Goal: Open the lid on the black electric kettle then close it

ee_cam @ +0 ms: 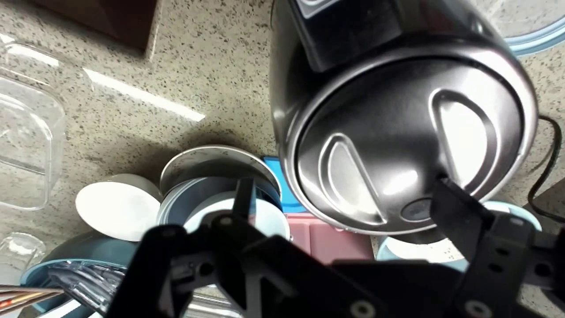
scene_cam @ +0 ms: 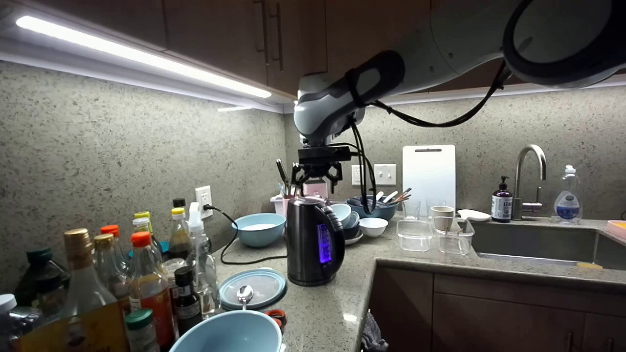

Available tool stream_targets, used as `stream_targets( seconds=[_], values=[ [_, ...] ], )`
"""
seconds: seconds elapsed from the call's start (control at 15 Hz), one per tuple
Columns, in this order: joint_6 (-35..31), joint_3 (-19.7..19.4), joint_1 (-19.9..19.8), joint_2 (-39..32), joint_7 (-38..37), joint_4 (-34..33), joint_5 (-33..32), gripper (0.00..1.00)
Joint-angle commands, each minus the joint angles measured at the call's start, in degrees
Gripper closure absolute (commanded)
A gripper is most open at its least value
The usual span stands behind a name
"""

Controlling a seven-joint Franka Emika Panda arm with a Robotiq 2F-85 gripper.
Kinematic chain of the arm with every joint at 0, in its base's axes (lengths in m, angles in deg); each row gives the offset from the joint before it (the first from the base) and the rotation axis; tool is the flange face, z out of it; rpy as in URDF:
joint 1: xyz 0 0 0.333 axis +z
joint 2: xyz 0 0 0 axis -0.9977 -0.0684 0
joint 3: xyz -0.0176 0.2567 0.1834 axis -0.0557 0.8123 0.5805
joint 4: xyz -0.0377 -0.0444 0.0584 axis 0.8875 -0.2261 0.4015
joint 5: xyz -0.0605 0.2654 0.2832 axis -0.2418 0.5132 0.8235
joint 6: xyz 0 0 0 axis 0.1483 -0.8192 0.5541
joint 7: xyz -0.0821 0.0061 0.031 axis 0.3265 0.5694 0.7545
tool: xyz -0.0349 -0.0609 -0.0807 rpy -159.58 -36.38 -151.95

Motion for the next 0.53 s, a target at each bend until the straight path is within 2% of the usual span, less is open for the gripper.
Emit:
stream_targets(
  seconds=[0.0,0.47],
  values=[
    [2.6,-0.2,-0.4,-3.3,2.7,-4.2,1.2,0.0],
    [8.3,-0.3,-0.7,-8.2,4.7,-10.9,1.7,0.0]
  ],
)
